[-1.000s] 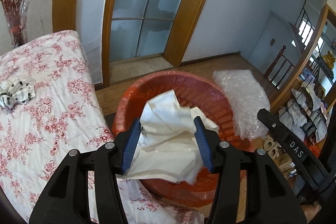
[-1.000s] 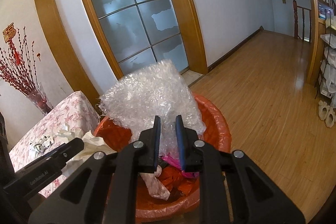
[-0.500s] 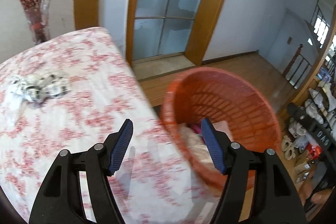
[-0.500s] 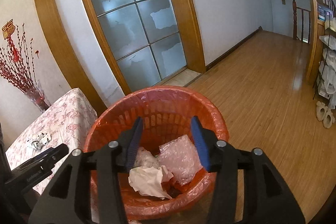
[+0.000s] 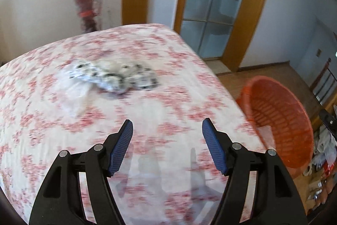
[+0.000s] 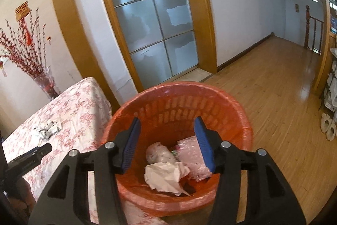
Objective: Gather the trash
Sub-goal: 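Move both tools back over the black-and-white patterned bag and clear bag on the bed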
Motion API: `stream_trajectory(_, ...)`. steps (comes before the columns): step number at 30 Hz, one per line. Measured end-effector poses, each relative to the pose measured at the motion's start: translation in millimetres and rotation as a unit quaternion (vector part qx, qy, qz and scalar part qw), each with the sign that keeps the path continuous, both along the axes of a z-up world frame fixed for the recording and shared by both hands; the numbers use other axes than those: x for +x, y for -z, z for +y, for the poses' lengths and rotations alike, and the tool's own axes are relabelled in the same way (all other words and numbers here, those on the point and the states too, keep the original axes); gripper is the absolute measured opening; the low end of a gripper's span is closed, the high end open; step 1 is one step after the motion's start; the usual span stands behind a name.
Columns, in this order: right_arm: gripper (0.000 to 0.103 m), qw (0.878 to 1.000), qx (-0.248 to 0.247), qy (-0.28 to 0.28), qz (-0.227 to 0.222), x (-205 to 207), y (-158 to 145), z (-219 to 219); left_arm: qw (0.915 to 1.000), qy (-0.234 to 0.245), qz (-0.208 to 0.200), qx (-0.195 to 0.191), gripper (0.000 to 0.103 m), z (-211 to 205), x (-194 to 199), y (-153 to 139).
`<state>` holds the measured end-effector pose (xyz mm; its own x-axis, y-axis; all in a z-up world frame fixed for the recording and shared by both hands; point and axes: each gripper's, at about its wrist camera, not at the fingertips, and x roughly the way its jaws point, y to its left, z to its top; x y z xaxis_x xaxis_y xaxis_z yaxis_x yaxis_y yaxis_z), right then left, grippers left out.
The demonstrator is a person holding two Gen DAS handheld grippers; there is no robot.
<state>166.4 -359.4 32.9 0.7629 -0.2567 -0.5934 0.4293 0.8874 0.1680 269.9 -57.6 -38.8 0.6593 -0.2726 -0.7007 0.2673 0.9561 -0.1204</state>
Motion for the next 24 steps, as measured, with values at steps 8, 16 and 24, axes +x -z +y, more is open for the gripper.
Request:
stream_trajectory(8,0.053,0.995,-0.010,-0.096,0.015,39,-3,67,0.9982,-0.060,-0.005,0.003,0.068,67,0,-3)
stream_trajectory(16,0.053,0.979,-0.002,-0.199,0.041,90,5,154,0.9922,-0.123,-0.022,0.009,0.071,137,0,-7)
stream_trajectory(24,0.053,0.963,-0.002,-0.260,0.070,135,23,223,0.9828,-0.184,-0.019,-0.006,0.071,200,20,-5)
